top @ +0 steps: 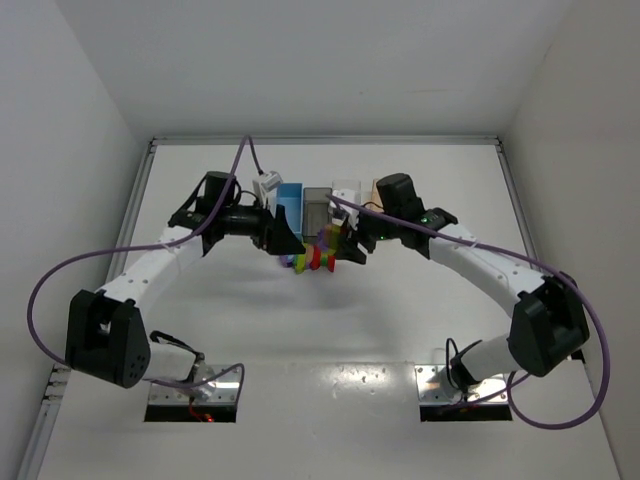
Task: Sort the legos into containers by color
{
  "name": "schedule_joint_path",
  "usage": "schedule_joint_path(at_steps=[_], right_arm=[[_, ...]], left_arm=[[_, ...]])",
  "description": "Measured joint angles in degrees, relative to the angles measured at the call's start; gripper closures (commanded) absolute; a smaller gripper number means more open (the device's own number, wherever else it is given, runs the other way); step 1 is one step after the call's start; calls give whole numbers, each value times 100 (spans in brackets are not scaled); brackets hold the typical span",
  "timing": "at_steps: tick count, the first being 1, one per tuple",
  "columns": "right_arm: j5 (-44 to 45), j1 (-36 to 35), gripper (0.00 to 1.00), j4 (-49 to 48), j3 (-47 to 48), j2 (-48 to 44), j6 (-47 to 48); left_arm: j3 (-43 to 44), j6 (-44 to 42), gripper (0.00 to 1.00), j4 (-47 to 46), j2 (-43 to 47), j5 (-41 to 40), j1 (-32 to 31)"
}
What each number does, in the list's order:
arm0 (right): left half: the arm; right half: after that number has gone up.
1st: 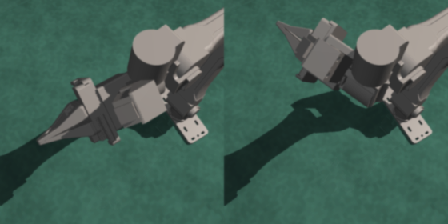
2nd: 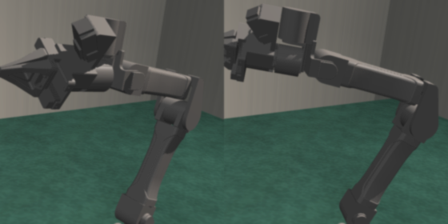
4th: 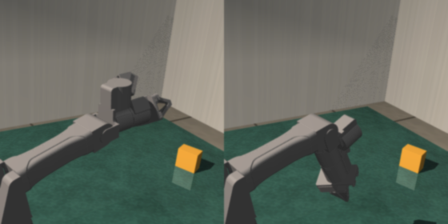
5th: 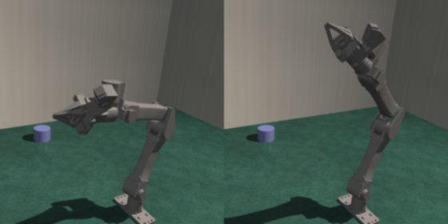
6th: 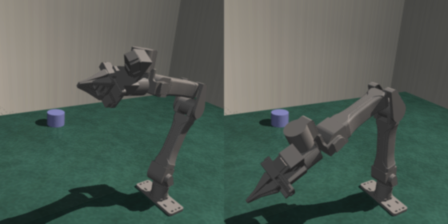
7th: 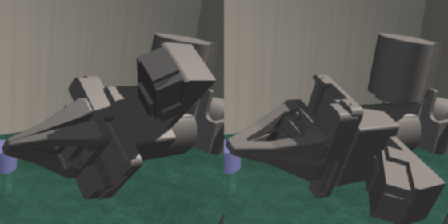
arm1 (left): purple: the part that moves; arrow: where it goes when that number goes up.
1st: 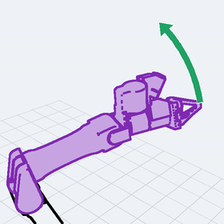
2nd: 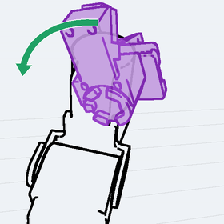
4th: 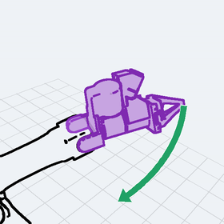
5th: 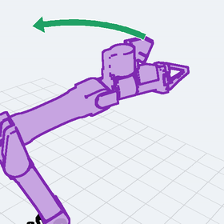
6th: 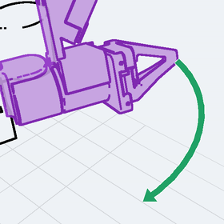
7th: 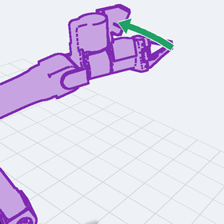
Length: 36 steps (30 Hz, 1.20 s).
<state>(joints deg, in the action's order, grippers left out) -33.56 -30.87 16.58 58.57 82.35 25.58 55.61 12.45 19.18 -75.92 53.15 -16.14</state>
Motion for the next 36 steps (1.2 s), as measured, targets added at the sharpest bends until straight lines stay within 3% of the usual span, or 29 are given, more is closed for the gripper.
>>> schedule_joint_path(at_steps=[19,29,32,36], right_arm=[[389,-625,94,-13,190,313,31],[1043,-909,94,-199,299,457,37],[1174,-960,94,-275,308,459,39],[1307,-992,94,-310,308,463,39]], left_arm=[[243,632,13,-354,-599,361,7],[243,887,22,-549,-680,452,7],[243,927,31,-570,-691,452,7],[240,931,34,-616,-767,444,11]])
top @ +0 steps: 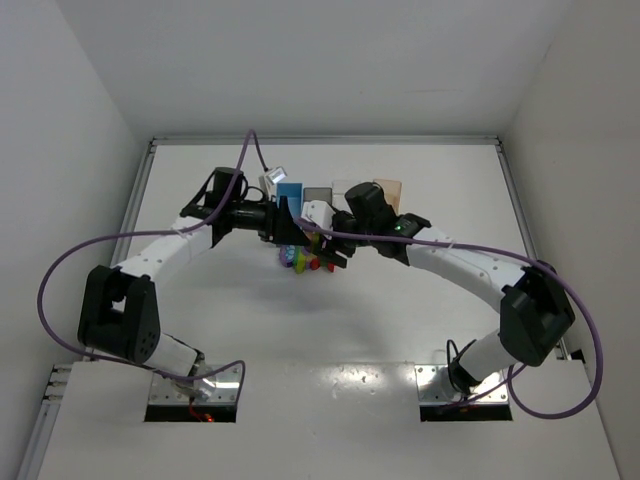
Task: Sort the legos into containers by color
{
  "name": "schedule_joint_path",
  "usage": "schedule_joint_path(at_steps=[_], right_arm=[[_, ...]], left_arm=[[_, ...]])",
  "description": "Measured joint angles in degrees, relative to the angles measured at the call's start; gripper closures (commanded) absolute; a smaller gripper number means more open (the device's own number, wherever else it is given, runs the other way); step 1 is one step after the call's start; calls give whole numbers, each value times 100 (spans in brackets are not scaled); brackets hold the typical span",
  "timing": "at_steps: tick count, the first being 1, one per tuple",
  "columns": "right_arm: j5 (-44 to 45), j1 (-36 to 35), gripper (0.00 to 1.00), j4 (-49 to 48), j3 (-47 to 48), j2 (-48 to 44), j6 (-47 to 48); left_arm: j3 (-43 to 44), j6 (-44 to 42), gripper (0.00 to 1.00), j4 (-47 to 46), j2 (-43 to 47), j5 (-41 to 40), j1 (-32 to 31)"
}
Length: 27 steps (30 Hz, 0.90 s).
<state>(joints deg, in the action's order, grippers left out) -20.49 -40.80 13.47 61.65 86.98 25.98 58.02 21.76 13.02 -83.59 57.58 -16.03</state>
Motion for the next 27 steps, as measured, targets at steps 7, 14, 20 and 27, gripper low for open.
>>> schedule_joint_path(at_steps=[7,14,20,27], right_arm=[[107,-28,94,-22,0,0,13],[127,-87,94,-55,0,0,15],[256,-120,95,-59,0,0,61],[417,-140,99,-302,-146,-28,79]], left_arm=[[0,52,39,-57,-85,-39,2],[-13,127,51,-96,-155,-81,2],[-24,254,77,-144,-184,-90,15],[-212,365,100,-393,-153,-13,170]])
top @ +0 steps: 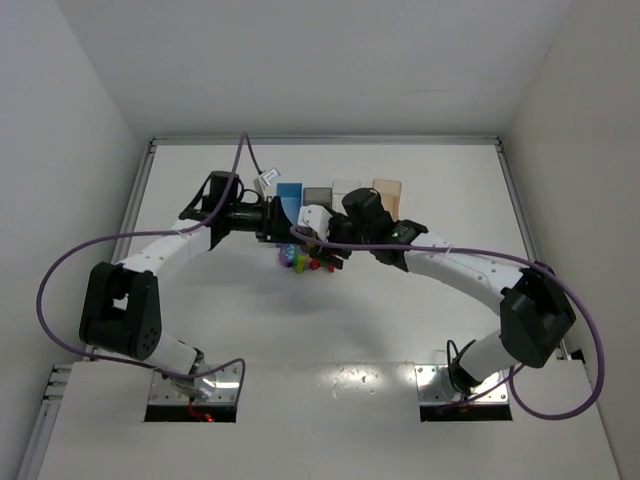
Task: Sort the legos into containers by color
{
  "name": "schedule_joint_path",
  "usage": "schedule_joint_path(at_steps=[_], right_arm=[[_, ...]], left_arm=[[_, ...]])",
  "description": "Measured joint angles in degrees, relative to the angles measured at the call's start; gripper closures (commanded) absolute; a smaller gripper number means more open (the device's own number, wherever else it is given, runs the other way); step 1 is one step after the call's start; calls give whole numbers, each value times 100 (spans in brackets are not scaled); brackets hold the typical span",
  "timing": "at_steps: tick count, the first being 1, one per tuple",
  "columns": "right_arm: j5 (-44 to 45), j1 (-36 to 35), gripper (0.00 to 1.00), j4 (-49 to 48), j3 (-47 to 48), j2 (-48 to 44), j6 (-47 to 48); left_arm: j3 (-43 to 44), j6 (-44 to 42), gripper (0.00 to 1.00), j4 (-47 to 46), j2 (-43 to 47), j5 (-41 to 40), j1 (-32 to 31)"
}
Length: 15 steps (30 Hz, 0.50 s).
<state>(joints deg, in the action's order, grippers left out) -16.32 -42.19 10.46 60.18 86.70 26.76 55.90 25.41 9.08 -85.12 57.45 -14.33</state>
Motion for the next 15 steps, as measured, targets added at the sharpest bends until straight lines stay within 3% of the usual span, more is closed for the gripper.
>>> schedule_joint_path(at_steps=[10,15], right_arm=[[271,321,99,-240,-632,-553,-2],[319,498,99,-232,-857,-658,-4]], left_arm=[[-391,225,100,-326,179,-199,852],[-400,278,100,-463,179,-337,881]])
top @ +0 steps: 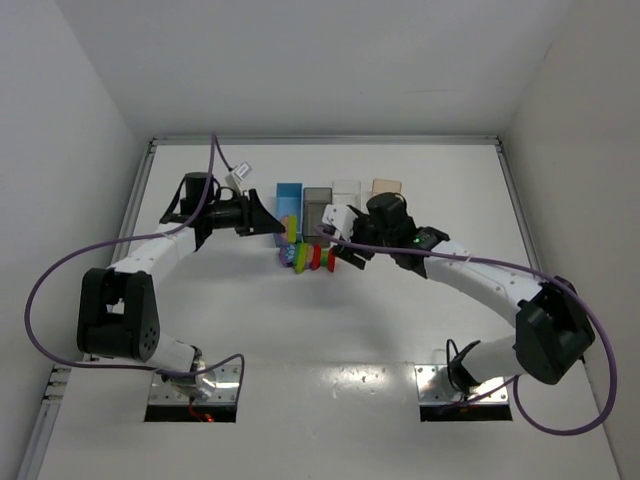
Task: Sort the legos into containers by color
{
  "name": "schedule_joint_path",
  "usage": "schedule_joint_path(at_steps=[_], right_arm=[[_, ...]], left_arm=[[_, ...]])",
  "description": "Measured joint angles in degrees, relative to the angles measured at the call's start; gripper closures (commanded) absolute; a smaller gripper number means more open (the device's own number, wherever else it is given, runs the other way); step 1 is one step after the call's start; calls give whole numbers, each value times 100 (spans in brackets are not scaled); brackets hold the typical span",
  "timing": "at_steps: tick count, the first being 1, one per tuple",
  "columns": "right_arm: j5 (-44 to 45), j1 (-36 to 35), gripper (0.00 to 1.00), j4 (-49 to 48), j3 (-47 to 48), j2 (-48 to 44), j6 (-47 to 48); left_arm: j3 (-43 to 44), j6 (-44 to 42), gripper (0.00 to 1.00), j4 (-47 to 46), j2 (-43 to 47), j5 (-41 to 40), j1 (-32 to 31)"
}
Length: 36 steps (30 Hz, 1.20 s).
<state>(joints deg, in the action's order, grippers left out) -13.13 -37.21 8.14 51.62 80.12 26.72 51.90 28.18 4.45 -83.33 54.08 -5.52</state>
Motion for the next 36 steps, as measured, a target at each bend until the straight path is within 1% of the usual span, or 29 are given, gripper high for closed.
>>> schedule_joint_path(at_steps=[4,5,10,12,16,18,19,20,21,25,27,30,32,34,35,36], right_arm=[[-92,140,99,195,-52,-57,-79],[-149,177,97,293,-52,-74,-105],[-494,299,93,1062,-55,-50,-345],[-603,313,93,1386,-61,55,-479],[-660,330,85,1644,-254,201,-717],[-610,334,80,1687,-374,256,-789],[-549,334,72,1700,-420,319,-828],[-533,334,72,1705,-426,345,-837],[-479,334,65,1707,-439,417,-859],[-310,334,51,1716,-452,691,-898],[-247,334,41,1744,-457,824,-922],[-195,334,32,1775,-487,901,-975],[-186,334,29,1790,-514,901,-1021],[-188,334,20,1794,-533,898,-1054],[-192,334,18,1803,-538,898,-1067],[-195,334,18,1810,-544,892,-1084]], left_arm=[[22,15,100,-26,2,-210,-4],[33,0,100,-17,9,-291,-22],[44,-363,100,210,260,-730,-214],[44,-476,100,284,407,-833,-293],[44,-682,100,385,608,-966,-358],[44,-739,100,433,671,-1027,-356],[44,-772,100,461,708,-1060,-356],[44,-802,100,490,754,-1078,-356],[44,-828,100,503,789,-1097,-358],[42,-903,100,540,894,-1147,-356],[39,-951,100,540,898,-1174,-358],[11,-979,100,549,901,-1207,-358],[-46,-992,100,551,925,-1222,-358],[-114,-1014,100,577,966,-1239,-358],[-146,-1016,100,581,992,-1246,-358],[-177,-1021,100,592,1025,-1252,-358]])
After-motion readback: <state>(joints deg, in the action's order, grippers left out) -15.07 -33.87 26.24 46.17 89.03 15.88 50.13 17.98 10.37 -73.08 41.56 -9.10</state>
